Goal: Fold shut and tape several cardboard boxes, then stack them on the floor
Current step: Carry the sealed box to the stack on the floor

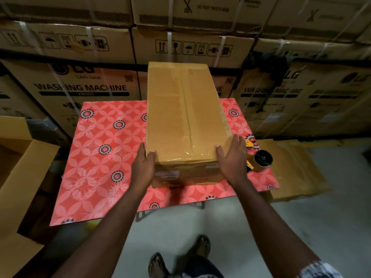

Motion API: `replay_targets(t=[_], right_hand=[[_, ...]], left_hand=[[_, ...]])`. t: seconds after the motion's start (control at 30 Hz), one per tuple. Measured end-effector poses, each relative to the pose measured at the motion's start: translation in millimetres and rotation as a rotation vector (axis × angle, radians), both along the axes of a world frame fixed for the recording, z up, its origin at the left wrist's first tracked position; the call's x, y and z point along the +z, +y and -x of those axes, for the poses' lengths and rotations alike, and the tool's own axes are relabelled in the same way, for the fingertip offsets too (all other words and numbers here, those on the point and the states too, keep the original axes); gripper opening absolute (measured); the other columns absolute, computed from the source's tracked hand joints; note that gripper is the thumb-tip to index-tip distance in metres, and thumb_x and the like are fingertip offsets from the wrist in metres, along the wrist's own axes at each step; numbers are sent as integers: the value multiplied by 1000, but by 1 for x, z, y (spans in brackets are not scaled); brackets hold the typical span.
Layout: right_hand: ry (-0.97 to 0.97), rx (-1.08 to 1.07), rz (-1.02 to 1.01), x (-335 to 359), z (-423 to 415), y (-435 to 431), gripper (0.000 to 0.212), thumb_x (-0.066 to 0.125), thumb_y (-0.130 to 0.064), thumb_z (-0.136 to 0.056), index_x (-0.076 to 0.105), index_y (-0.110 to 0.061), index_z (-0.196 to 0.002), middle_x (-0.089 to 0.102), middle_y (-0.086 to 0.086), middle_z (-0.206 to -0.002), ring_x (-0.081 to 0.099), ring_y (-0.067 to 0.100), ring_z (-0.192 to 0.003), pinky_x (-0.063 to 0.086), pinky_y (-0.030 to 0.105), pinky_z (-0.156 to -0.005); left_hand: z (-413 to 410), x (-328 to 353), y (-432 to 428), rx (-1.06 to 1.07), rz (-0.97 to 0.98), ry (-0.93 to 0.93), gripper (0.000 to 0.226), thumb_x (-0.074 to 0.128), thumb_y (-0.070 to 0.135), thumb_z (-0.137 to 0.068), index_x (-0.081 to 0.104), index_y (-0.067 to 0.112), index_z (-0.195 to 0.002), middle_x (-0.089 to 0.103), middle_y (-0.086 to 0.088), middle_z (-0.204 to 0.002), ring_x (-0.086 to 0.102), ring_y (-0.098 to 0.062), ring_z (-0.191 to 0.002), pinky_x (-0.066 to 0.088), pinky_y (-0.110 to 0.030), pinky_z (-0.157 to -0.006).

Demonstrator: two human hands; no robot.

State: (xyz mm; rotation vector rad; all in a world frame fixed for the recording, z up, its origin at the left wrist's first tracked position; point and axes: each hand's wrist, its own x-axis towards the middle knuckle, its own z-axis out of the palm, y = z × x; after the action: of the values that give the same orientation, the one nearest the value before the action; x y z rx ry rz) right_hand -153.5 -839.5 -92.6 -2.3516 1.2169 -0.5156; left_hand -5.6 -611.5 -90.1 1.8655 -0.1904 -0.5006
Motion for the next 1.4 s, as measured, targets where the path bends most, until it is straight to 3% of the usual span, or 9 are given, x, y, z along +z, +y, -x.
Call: replay_targets(t=[0.2, 0.4, 0.57, 0.67, 0.77, 0.97, 1.03, 1.17, 1.4], right_hand=[[0, -1, -258, 7, -18, -35, 64, 53, -56, -93, 47, -9, -137, 64, 18, -127, 60, 38, -117, 49, 43, -95], [34, 39, -413, 18, -57, -67, 59, 56, -48, -99, 43, -5, -136, 61, 19, -132, 58, 38, -120, 47, 39, -94], [-25, 62, -518, 26, -90, -95, 57, 58, -44, -99, 46, -5, -139, 61, 15, -135, 57, 36, -124, 42, 30, -89], [-67, 96, -594, 24, -108, -112, 72, 64, -62, -85, 56, -10, -134, 67, 9, -128, 63, 31, -118, 50, 35, -96], [-65, 108, -650, 13, -123, -134, 90, 65, -81, -66, 61, -16, -128, 70, 4, -120, 68, 27, -105, 56, 39, -93], [-225, 142, -942, 16, -136, -148, 57, 83, -57, -74, 70, -24, -119, 77, 2, -109, 75, 23, -95, 60, 46, -90], [-271, 162, -995, 15, -138, -150, 43, 82, -45, -83, 69, -23, -118, 77, 5, -110, 75, 24, -95, 61, 47, -88], [-359, 171, -1098, 11, -140, -153, 40, 78, -34, -88, 68, -18, -123, 76, 9, -111, 74, 30, -100, 59, 50, -90], [-328, 171, -1125, 12, -132, -148, 46, 80, -38, -85, 69, -18, -126, 76, 8, -113, 74, 30, -102, 59, 51, -91]], left_hand=[[-39, 9, -25, -29, 121, 147, 59, 53, 35, -78, 57, 18, -134, 70, -7, -120, 67, -29, -107, 54, -48, -96], [-60, 19, -49, -33, 84, 190, 26, 50, 17, -103, 56, 10, -127, 70, -7, -107, 66, -21, -87, 52, -29, -71], [-87, 29, -65, -51, -15, 129, 26, 43, 7, -101, 55, 4, -125, 61, -13, -99, 58, -26, -80, 44, -32, -65], [-102, 34, -77, -77, -98, 92, 23, 44, 13, -103, 57, 11, -122, 60, -3, -97, 55, -21, -88, 42, -26, -59], [-109, 47, -89, -22, 18, 165, 20, 43, 13, -105, 61, 10, -113, 64, 0, -79, 60, -15, -63, 45, -19, -50], [-124, 54, -104, 107, 180, 365, 22, 48, 26, -105, 65, 13, -97, 68, -8, -93, 64, -17, -71, 51, -31, -77], [-122, 56, -111, 109, 192, 384, 25, 46, 25, -107, 65, 10, -111, 66, -10, -108, 68, -17, -82, 52, -26, -79], [-115, 64, -115, 99, 151, 348, 40, 45, 21, -107, 51, -1, -140, 57, -12, -132, 55, -26, -124, 42, -35, -105], [-104, 63, -106, 117, 156, 377, 22, 46, 23, -107, 62, 9, -112, 67, -8, -102, 65, -23, -87, 51, -33, -76]])
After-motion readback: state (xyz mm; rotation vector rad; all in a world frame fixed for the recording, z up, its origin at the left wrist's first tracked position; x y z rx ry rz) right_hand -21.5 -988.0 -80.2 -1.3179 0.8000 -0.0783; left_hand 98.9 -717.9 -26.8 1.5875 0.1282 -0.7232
